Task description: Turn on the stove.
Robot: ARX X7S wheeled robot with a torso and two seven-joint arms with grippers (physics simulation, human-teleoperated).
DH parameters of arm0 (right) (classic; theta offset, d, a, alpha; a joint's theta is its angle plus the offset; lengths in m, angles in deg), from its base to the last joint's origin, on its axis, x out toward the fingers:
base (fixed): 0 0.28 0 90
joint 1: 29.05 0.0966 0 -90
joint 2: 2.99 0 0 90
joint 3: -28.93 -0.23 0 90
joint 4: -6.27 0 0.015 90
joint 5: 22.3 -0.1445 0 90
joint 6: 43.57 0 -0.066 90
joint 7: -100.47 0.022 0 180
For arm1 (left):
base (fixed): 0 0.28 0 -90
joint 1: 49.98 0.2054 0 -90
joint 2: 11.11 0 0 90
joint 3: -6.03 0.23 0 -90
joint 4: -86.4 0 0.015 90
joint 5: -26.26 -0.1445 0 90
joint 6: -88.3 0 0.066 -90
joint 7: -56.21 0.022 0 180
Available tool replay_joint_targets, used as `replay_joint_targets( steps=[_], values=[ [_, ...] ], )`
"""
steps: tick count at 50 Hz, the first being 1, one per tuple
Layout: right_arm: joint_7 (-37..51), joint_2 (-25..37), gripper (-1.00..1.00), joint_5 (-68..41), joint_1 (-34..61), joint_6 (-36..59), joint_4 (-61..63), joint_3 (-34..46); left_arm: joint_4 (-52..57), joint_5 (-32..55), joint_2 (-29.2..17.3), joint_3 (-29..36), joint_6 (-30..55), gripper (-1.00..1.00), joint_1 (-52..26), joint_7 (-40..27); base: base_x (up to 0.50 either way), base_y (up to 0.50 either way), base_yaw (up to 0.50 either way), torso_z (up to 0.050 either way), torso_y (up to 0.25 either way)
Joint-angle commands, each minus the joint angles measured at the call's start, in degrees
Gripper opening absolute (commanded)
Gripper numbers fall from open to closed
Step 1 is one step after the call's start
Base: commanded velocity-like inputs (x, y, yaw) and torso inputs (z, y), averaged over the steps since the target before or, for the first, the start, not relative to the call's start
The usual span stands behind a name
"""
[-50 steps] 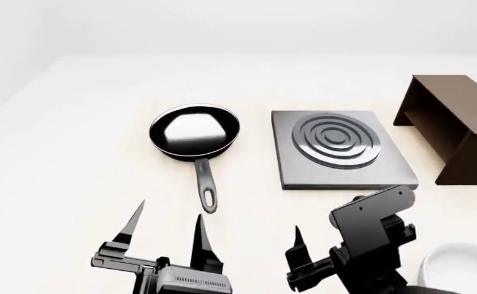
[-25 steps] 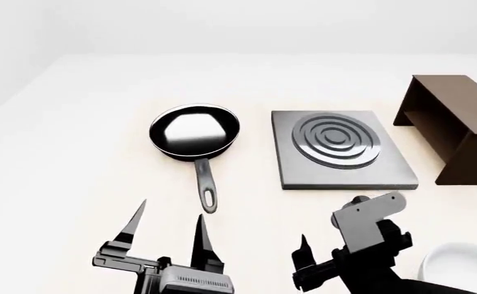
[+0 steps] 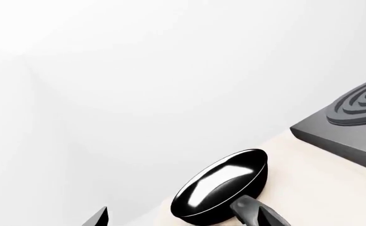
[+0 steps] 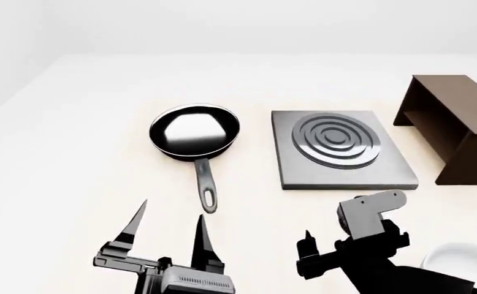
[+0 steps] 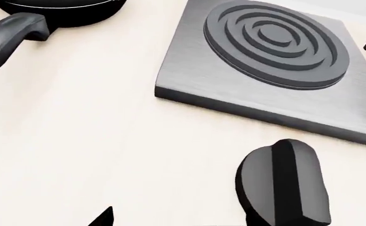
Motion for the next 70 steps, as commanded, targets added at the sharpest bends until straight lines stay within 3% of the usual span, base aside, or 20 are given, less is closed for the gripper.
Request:
replay_joint_targets(
  steps=[1,70],
  values=[
    [-2.99,-1.25,1.0,0.26,0.92,-1.79,-6.18,-0.29,0.27,-0.17,-0.06,0.29,0.51,1.0,-0.03,-0.03,0.0,0.0,0.0,0.0,0.0],
    [-11.39,-3.34,1.0,6.35,2.62,-10.52,-22.88,0.95,-0.62,-0.05,-0.7,1.51,1.55,1.0,-0.95,-0.81,0.0,0.0,0.0,0.0,0.0]
  ],
)
